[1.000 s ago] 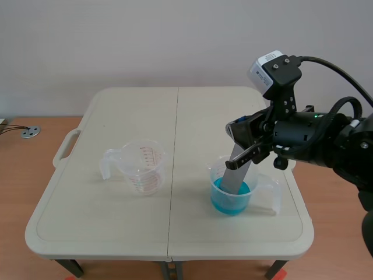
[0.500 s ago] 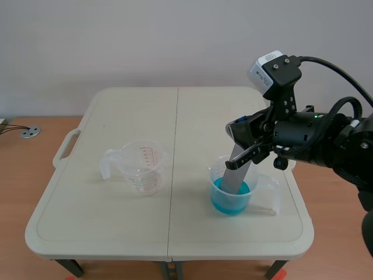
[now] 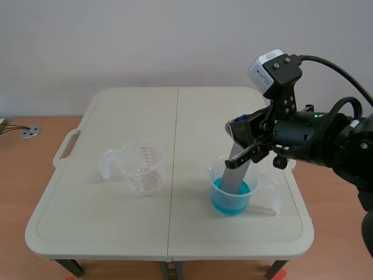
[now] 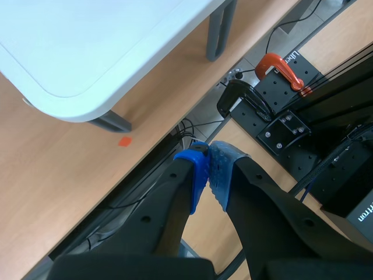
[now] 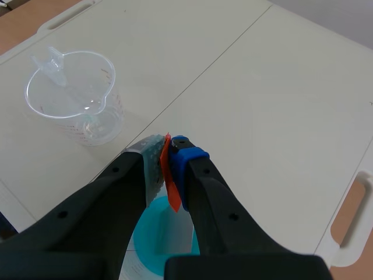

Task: Hold the metal plate by the orange handle, dip it into the blue solution, take it out and point at it, then put the plate back in the beaker on the left.
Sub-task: 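Hold the plate still in the solution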

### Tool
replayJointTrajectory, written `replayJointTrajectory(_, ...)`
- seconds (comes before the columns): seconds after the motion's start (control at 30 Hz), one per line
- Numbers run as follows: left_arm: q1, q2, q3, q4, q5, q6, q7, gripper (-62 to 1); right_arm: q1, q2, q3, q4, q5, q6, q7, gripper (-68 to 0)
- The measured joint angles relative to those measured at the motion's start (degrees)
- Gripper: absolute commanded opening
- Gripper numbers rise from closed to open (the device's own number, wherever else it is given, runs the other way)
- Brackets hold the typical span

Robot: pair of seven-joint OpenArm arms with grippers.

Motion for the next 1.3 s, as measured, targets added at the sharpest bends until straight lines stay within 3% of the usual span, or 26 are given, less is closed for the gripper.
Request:
replayJointTrajectory(0.9,0.0,0.0,0.0,0.0,0.0,0.0,1.1,-58.2,0.0,0.0,0.0,0.0,-0.4,0.0,0.0,-66.4)
replayJointTrajectory(1.3,0.0,0.0,0.0,0.0,0.0,0.0,1.1,-58.2,0.0,0.0,0.0,4.2,-0.3,0.0,-2.4,-66.4)
